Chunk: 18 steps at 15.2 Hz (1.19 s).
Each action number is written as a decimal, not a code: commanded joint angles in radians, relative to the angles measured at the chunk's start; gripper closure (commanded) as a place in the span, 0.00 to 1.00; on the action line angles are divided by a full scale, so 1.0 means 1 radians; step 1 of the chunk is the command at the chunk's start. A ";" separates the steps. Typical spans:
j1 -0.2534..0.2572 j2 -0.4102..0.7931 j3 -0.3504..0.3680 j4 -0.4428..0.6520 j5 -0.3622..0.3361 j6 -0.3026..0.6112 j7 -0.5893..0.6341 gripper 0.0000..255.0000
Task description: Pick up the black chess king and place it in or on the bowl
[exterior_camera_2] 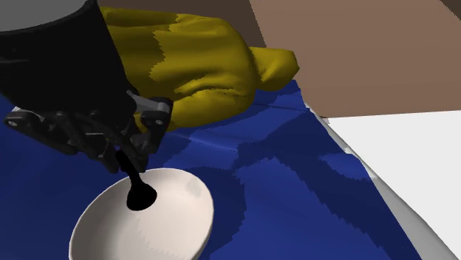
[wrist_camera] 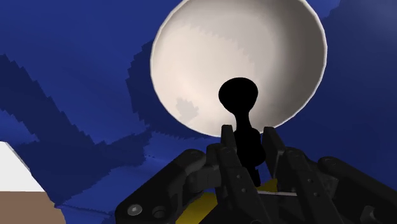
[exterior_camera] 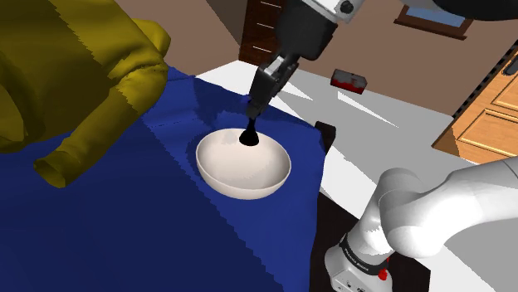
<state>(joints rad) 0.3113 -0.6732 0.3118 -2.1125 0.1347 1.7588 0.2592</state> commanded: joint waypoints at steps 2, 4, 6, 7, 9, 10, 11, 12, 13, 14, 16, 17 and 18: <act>0.004 -0.015 0.002 -0.055 0.005 0.040 -0.002 1.00; 0.007 -0.023 0.005 -0.088 0.009 0.065 -0.002 1.00; 0.009 -0.031 0.007 -0.120 0.012 0.090 -0.002 1.00; 0.011 -0.034 0.009 -0.136 0.014 0.102 -0.003 1.00; 0.011 -0.036 0.009 -0.141 0.015 0.106 -0.003 1.00; 0.011 -0.036 0.009 -0.141 0.015 0.106 -0.003 1.00; 0.011 -0.036 0.009 -0.141 0.015 0.106 -0.003 1.00; 0.011 -0.036 0.009 -0.141 0.015 0.106 -0.003 1.00; 0.011 -0.036 0.009 -0.141 0.015 0.106 -0.003 1.00; 0.011 -0.036 0.009 -0.141 0.015 0.106 -0.003 1.00; 0.011 -0.036 0.009 -0.141 0.015 0.106 -0.003 0.00; 0.011 -0.036 0.009 -0.141 0.015 0.106 -0.003 0.00; 0.011 -0.036 0.009 -0.141 0.015 0.106 -0.003 0.00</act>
<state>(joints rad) 0.3224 -0.7087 0.3213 -2.2538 0.1493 1.8651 0.2566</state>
